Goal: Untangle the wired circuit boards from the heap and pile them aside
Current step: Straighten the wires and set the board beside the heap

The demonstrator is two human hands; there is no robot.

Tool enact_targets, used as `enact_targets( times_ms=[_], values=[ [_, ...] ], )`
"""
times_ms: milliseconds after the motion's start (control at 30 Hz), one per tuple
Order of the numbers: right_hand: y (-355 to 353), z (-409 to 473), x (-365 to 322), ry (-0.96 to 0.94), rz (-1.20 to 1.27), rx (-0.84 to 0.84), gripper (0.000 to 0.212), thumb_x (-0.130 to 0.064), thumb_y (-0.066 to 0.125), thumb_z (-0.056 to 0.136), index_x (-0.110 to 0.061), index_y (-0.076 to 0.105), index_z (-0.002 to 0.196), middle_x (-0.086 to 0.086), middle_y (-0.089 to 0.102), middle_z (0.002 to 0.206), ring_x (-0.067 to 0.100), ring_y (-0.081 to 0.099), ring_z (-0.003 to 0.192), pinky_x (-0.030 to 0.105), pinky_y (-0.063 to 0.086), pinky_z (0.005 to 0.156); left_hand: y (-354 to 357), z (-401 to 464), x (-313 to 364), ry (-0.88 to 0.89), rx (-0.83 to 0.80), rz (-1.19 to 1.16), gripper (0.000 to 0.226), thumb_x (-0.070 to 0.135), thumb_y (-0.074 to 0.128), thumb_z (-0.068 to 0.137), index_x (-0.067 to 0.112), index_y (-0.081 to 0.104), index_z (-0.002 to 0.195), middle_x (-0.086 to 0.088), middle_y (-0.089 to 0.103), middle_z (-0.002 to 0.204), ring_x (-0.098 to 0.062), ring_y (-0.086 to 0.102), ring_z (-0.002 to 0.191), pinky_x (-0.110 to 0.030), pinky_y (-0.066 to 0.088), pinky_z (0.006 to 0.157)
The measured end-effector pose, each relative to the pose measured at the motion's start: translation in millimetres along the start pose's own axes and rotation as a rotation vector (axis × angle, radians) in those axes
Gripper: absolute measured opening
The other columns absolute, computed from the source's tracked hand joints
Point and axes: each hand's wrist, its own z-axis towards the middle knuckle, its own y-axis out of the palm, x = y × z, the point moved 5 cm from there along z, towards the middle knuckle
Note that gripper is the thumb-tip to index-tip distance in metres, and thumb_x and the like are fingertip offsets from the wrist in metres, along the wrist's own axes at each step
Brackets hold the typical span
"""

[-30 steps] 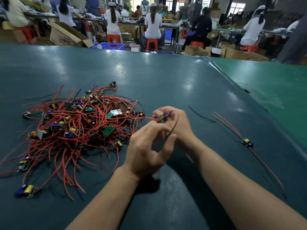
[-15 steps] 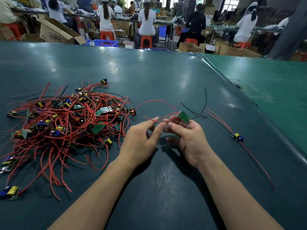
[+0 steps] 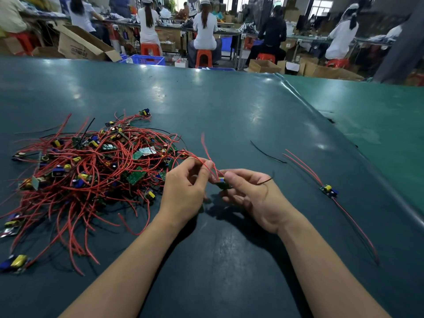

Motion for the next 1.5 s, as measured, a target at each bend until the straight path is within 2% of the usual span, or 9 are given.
enact_targets(
  times_ms=[200, 367, 533, 733, 900, 1000, 1067, 1167, 1500],
  values=[
    [-3, 0, -2, -0.063, -0.043, 0.109, 0.014, -0.008, 0.073, 0.078, -0.007, 0.059, 0.08, 0.009, 0.068, 0.072, 0.019, 0.065, 0.054, 0.024, 0.056, 0.053, 3, -2, -2, -0.124, -0.104, -0.134, 0.015, 0.012, 0.055, 0.097, 0.01, 0.068, 0.103, 0.012, 0.065, 0.061, -0.005, 0.049, 0.041, -0.015, 0.039, 0.044],
    [-4, 1, -4, -0.124, -0.091, 0.155, 0.022, -0.003, 0.071, 0.082, -0.009, 0.051, 0.075, 0.006, 0.065, 0.068, 0.012, 0.06, 0.051, 0.022, 0.052, 0.049, 11, -7, 7, 0.004, -0.261, 0.018, 0.009, 0.022, 0.074, 0.086, 0.014, 0.074, 0.089, 0.012, 0.068, 0.07, 0.005, 0.048, 0.05, -0.012, 0.037, 0.052],
    [-8, 4, -8, -0.143, 0.126, 0.213, 0.02, 0.0, 0.068, 0.085, -0.008, 0.05, 0.081, 0.016, 0.066, 0.076, 0.024, 0.072, 0.065, 0.024, 0.057, 0.058, 0, -1, 3, -0.045, -0.101, 0.014, 0.002, 0.022, 0.074, 0.086, 0.023, 0.074, 0.087, 0.01, 0.073, 0.073, -0.017, 0.057, 0.055, -0.034, 0.043, 0.051],
    [-18, 6, -6, -0.124, 0.205, 0.337, 0.015, -0.006, 0.074, 0.079, -0.005, 0.06, 0.078, 0.014, 0.071, 0.069, 0.021, 0.069, 0.056, 0.021, 0.055, 0.052, -6, -1, 1, -0.097, 0.029, -0.212, 0.017, 0.02, 0.078, 0.078, 0.009, 0.065, 0.079, -0.006, 0.074, 0.08, -0.016, 0.054, 0.04, -0.021, 0.042, 0.041],
    [-16, 8, -5, -0.087, 0.431, 0.271, 0.017, -0.007, 0.073, 0.066, -0.005, 0.06, 0.077, 0.012, 0.07, 0.071, 0.018, 0.07, 0.06, 0.02, 0.056, 0.058, -3, -2, 3, -0.122, -0.038, -0.295, 0.026, 0.024, 0.082, 0.067, 0.009, 0.062, 0.076, -0.003, 0.074, 0.078, -0.02, 0.07, 0.066, -0.024, 0.052, 0.048],
    [-15, 10, -7, -0.114, 0.499, 0.224, 0.014, 0.0, 0.069, 0.065, -0.006, 0.063, 0.077, 0.008, 0.066, 0.07, 0.018, 0.07, 0.065, 0.02, 0.057, 0.063, 0, -2, 1, -0.152, -0.069, -0.312, 0.026, 0.004, 0.083, 0.067, 0.005, 0.061, 0.081, -0.002, 0.071, 0.073, -0.016, 0.069, 0.069, -0.027, 0.057, 0.054],
    [-14, 10, -5, -0.087, 0.477, 0.21, 0.015, -0.001, 0.069, 0.067, -0.005, 0.065, 0.081, 0.009, 0.067, 0.072, 0.019, 0.07, 0.067, 0.02, 0.057, 0.064, -1, -1, 2, -0.131, -0.051, -0.315, 0.025, -0.006, 0.08, 0.071, 0.004, 0.061, 0.083, -0.002, 0.071, 0.073, -0.018, 0.07, 0.069, -0.027, 0.058, 0.059],
    [-11, 11, 1, -0.02, 0.395, 0.209, 0.02, -0.01, 0.072, 0.07, 0.001, 0.067, 0.086, 0.01, 0.066, 0.071, 0.019, 0.068, 0.066, 0.021, 0.058, 0.064, -2, -2, 5, -0.105, -0.057, -0.296, 0.023, 0.005, 0.081, 0.071, 0.003, 0.062, 0.083, -0.004, 0.073, 0.073, -0.019, 0.07, 0.066, -0.025, 0.057, 0.063],
    [-5, 13, 5, -0.094, -0.014, 0.322, 0.02, -0.009, 0.068, 0.089, -0.007, 0.072, 0.07, 0.009, 0.072, 0.07, 0.013, 0.062, 0.05, 0.021, 0.052, 0.048, 1, -3, 4, -0.091, -0.1, -0.177, 0.022, -0.007, 0.078, 0.075, 0.008, 0.066, 0.083, -0.007, 0.075, 0.086, -0.019, 0.072, 0.084, -0.026, 0.057, 0.079]
  ],
)
